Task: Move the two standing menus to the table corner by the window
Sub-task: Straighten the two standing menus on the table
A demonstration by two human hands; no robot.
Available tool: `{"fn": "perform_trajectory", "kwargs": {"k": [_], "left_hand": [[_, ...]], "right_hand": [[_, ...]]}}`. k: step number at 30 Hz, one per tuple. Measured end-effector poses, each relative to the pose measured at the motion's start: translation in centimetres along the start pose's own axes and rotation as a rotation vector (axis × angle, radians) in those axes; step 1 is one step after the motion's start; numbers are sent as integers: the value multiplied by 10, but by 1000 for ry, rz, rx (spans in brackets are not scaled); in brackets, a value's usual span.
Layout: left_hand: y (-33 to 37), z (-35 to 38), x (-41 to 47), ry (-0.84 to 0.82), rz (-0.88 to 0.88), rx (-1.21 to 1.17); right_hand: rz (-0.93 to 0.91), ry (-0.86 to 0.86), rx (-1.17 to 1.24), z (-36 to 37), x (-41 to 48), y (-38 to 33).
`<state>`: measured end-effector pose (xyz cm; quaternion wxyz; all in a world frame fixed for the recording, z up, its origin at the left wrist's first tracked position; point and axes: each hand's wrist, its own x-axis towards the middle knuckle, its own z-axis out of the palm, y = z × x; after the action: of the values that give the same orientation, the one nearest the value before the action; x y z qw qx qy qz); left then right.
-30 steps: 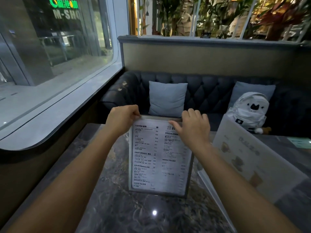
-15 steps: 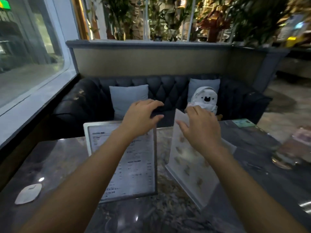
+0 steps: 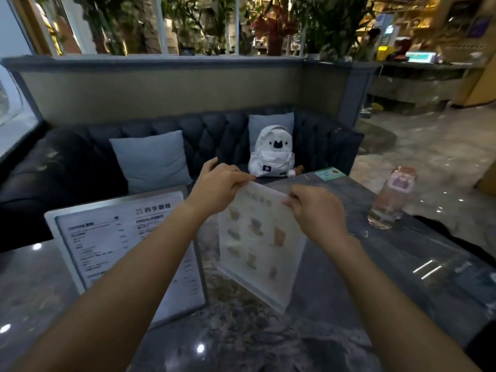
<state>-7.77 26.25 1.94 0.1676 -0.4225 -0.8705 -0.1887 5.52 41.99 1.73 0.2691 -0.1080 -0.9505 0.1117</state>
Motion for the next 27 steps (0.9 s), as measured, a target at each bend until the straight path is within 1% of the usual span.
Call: {"fn": "perform_trajectory", "kwargs": {"k": [4, 13, 23, 27], "left_hand": [[1, -2, -6, 12, -18, 49], [7, -5, -22, 62, -70, 95], [15, -1, -28, 123, -134, 76], [15, 0, -27, 152, -147, 59]], "right_hand": [[37, 24, 0, 1, 8, 9], [2, 91, -41, 20, 33, 23], [-79, 169, 46, 34, 51, 31], [-88, 156, 44, 36, 53, 33]]}}
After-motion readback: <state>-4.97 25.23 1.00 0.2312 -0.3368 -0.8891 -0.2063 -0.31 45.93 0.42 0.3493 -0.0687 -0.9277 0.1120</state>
